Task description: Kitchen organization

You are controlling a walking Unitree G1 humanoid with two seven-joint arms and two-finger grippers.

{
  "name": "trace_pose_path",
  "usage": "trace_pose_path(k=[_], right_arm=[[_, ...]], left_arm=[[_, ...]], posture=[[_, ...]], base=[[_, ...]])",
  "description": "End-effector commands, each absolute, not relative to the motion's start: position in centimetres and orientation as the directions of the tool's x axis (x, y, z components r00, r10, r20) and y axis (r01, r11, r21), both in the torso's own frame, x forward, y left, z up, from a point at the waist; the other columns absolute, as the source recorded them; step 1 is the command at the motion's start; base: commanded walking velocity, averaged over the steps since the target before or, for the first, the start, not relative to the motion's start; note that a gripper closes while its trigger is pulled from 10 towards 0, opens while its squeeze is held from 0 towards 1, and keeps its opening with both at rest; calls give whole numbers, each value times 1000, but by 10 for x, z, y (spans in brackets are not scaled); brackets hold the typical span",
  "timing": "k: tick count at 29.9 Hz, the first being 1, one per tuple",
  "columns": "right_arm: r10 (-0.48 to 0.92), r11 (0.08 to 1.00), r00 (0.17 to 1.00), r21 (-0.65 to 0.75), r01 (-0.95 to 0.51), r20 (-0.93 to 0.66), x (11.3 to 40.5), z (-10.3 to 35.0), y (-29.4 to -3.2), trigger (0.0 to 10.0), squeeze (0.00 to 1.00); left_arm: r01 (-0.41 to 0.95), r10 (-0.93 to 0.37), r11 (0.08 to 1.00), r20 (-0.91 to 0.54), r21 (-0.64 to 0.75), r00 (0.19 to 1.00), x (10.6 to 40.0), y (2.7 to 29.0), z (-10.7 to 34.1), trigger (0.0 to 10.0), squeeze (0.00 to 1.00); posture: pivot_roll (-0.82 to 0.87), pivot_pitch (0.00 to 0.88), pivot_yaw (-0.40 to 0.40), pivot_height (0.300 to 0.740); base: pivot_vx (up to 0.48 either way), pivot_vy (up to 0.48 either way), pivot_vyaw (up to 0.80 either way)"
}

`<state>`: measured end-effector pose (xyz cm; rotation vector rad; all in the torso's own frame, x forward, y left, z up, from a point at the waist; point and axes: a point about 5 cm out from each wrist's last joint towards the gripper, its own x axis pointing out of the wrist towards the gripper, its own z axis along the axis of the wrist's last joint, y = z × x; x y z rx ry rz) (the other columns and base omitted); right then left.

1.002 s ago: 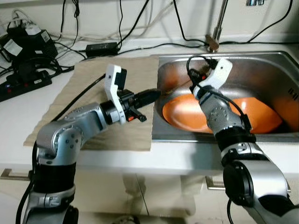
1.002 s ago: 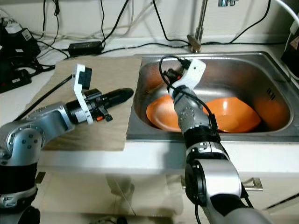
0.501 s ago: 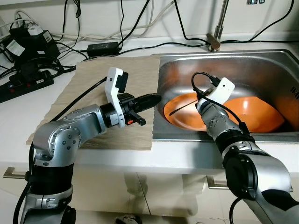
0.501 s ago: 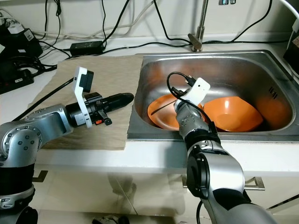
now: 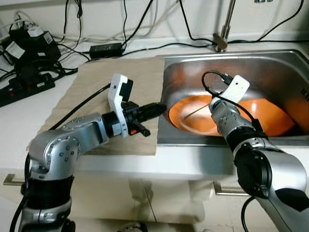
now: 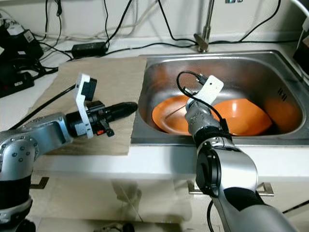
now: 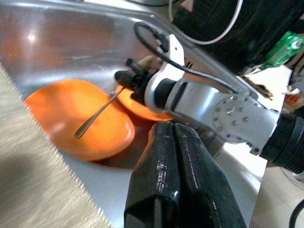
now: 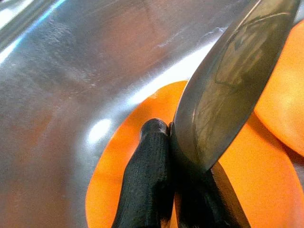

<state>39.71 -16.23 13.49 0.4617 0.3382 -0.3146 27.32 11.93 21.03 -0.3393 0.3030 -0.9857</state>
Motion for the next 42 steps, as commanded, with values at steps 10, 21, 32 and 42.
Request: trace_pose_path(k=[10,21,32,42], right_arm=[[-232,848,868,346,401,-438,394,127,-155,0,1000],[-246,818,810,335,468,-532,379,97,-152,0,1000],[-260,837,775,265,478,-576,370,83,-149,10000,1000],[-269,845,775,246,475,-571,370,83,-151,10000,1000]], left_arm=[[716,-811,571,-143,-402,567,254,139,212,10000,0],[690,-791,604,-196,-399,579,241,149,211,10000,0],[679,-783,616,-216,-400,584,238,152,211,10000,0],[676,-782,616,-212,-404,586,240,150,210,10000,0]], posture=[[145,100,127,740],[198,139,140,740],[203,148,143,740],[192,144,133,740]], base=[[0,0,0],[0,0,0],[0,0,0],[0,0,0]])
